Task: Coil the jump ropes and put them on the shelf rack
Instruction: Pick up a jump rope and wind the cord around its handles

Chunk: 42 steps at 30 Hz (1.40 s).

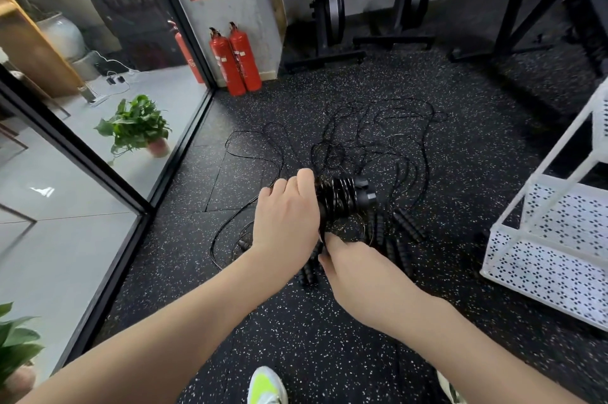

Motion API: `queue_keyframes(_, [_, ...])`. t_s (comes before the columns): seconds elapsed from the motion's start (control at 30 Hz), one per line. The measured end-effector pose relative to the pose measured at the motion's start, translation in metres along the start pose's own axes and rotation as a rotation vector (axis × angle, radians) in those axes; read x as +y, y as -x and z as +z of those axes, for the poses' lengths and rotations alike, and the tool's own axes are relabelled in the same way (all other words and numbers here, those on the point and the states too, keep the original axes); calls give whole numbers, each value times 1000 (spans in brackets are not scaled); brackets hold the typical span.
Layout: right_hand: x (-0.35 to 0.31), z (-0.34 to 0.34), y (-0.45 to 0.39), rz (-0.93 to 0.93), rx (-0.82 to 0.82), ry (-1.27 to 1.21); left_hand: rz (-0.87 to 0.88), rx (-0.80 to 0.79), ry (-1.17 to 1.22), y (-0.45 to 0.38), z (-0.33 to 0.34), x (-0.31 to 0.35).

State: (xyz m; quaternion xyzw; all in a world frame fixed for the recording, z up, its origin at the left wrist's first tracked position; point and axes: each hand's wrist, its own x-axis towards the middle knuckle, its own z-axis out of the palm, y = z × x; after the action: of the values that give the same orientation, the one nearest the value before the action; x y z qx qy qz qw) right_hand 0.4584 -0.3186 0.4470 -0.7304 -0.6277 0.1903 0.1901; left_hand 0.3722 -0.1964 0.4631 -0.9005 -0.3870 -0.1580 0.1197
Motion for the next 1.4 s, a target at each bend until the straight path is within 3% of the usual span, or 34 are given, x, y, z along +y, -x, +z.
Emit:
queue_keyframes(0.07, [-3, -6, 3, -12, -33, 27, -52, -102, 4, -1, -2, 3])
queue_keyframes(0.3, [-2, -22, 13, -46, -9, 77, -7, -167, -56, 6, -1, 7])
queue_keyframes(0.47, [7, -45, 12, -80, 85, 169, 272, -122, -64, 18, 4, -2])
queue_keyframes(0.57, [14, -60, 6, -115, 148, 145, 483, -117, 53, 24, 15, -10])
queue_keyframes(0.67, [27, -70, -4, -85, 140, 22, 628, -134, 212, 25, 12, -15])
queue_keyframes(0.83, [47, -77, -11, -102, 100, -461, 699, -57, 432, 26, 1, -25])
queue_keyframes(1.07, [70, -59, -15, -25, 10, -991, 566, 217, 628, 31, -9, -19])
queue_keyframes(1.23, [57, -36, -4, 47, -94, -835, 361, 293, 742, 29, -11, -10])
queue_keyframes(1.33, [35, -28, -1, 91, -142, -804, 204, 226, 683, 26, -8, -9])
queue_keyframes(1.4, [22, -23, 0, 94, -186, -605, 114, 171, 648, 22, -7, -12])
